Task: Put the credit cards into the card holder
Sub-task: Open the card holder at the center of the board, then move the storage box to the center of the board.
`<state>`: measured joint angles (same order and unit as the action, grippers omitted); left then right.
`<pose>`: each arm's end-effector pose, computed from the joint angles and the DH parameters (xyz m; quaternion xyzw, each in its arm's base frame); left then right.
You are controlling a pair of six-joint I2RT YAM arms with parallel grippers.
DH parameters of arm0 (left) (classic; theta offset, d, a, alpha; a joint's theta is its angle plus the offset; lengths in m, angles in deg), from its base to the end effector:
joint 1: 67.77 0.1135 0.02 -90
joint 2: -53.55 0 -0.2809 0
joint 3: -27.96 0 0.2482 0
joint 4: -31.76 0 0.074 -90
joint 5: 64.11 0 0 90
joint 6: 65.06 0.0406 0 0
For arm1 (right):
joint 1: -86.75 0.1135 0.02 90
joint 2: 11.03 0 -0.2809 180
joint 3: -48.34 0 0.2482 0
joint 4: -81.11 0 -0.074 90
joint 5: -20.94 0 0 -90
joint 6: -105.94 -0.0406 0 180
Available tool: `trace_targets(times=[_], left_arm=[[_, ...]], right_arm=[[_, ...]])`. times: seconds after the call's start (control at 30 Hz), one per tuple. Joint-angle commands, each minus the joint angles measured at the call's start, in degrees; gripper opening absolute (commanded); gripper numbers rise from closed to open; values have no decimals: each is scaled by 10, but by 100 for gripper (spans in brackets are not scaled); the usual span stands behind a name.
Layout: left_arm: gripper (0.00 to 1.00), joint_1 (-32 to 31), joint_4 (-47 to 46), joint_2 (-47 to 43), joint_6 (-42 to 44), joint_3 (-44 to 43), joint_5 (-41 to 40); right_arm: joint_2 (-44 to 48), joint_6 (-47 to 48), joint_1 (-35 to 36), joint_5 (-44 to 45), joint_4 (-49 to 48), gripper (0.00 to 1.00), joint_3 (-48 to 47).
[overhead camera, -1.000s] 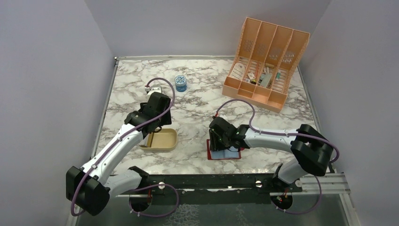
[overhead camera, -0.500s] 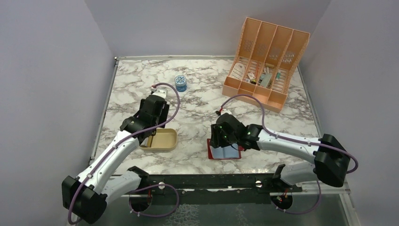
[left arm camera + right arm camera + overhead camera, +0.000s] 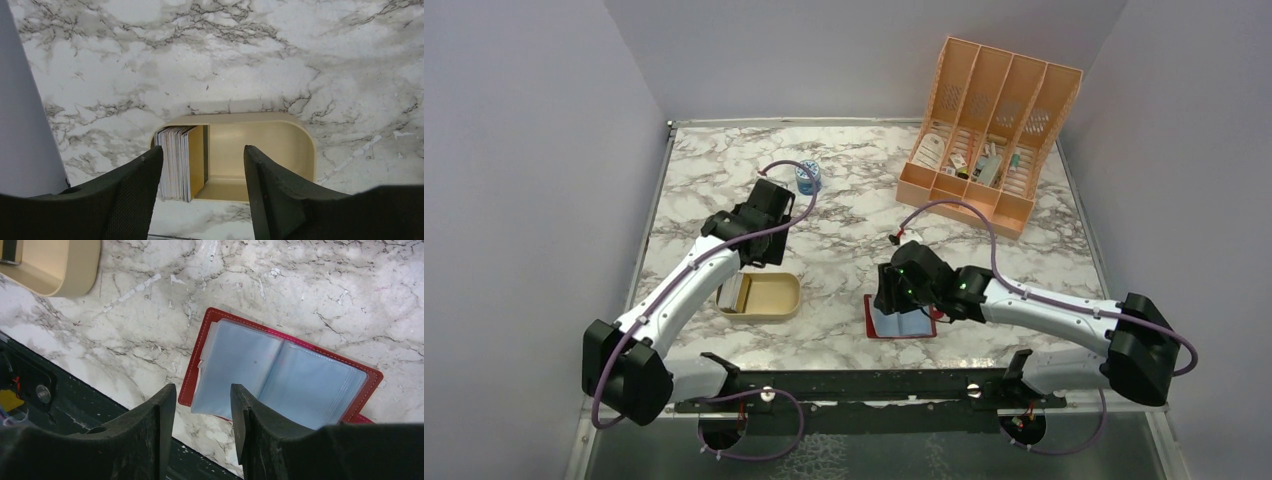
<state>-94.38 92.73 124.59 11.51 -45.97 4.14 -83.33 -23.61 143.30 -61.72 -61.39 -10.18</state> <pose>0.2175 -0.0921 0.2969 0.0568 0.9439 0.0780 0.3158 0.1405 0.2033 0.2328 -0.1182 0.9343 0.2057 0.2661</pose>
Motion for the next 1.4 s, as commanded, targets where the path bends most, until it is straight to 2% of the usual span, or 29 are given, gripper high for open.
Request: trace_targets(times=[0.0,0.1,0.3,0.53,0.7,0.77,0.9,1.1,1.37], left_arm=[[64,8,73,29,-32,-28,11],[64,15,74,67,-33,-33,-24],[62,39,23,54,-25,0,54],[63,77,41,53,-20,-6,18],[64,82,-6,48,84,3,-5],[66,85,-21,50,103,12,-4],[66,97,-28,50,106,18,66],[66,105,-51,52,80,38,89],[65,114,-43,52,39,28,76]], right_arm=[[19,1,3,6,-11,45,15],[20,7,3,12,-19,45,19],[15,-27,3,-19,-39,45,5],[-19,-72,2,-55,-106,46,1],[-79,-152,3,-75,-172,50,-10],[-114,-174,3,-84,-184,50,-30],[-187,-176,6,-99,-185,51,-94],[-259,-172,21,-89,-182,51,-173],[-350,-163,37,-90,-156,49,-264]])
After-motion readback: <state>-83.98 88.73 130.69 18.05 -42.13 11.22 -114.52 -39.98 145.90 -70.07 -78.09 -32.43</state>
